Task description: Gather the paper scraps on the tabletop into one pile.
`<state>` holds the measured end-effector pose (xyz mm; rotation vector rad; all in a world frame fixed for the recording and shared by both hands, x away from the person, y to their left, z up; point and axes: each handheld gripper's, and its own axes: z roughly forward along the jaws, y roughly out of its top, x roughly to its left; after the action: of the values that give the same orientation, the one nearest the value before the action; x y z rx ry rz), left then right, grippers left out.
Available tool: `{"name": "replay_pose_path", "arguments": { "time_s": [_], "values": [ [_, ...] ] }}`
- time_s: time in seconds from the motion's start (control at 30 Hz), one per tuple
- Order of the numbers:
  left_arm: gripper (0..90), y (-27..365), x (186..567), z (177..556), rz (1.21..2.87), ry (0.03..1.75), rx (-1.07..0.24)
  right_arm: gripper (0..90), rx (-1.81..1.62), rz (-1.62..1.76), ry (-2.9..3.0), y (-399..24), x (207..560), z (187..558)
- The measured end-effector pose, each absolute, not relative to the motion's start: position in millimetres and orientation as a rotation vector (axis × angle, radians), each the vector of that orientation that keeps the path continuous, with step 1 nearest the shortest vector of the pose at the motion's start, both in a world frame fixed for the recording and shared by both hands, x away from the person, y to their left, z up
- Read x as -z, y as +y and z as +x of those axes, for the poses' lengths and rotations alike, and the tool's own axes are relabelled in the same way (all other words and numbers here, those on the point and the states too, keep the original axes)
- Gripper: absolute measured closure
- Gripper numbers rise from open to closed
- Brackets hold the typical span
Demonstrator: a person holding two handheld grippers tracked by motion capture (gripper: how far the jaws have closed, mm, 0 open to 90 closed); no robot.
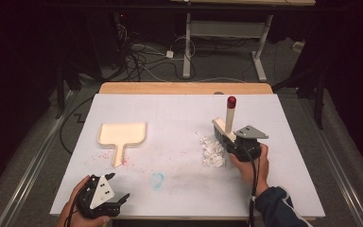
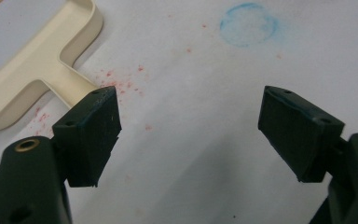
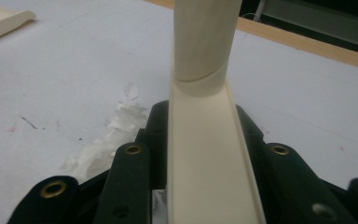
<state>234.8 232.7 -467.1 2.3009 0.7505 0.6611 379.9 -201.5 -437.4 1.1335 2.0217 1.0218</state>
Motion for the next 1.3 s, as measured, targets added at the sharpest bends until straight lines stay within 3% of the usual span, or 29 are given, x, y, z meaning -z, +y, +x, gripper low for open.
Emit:
{"name": "replay_pose_path", "arguments": {
  "time_s": [0.53, 1.3],
  "values": [
    [20.2, 230, 467, 237, 2.303, 0.746, -0.673, 67.4, -1.221, 1.113, 2.007, -252, 429, 394],
    [20.2, 226, 470, 246, 2.308, 0.707, -0.638, 67.5, -1.200, 1.050, 2.072, -255, 428, 398]
  ]
}}
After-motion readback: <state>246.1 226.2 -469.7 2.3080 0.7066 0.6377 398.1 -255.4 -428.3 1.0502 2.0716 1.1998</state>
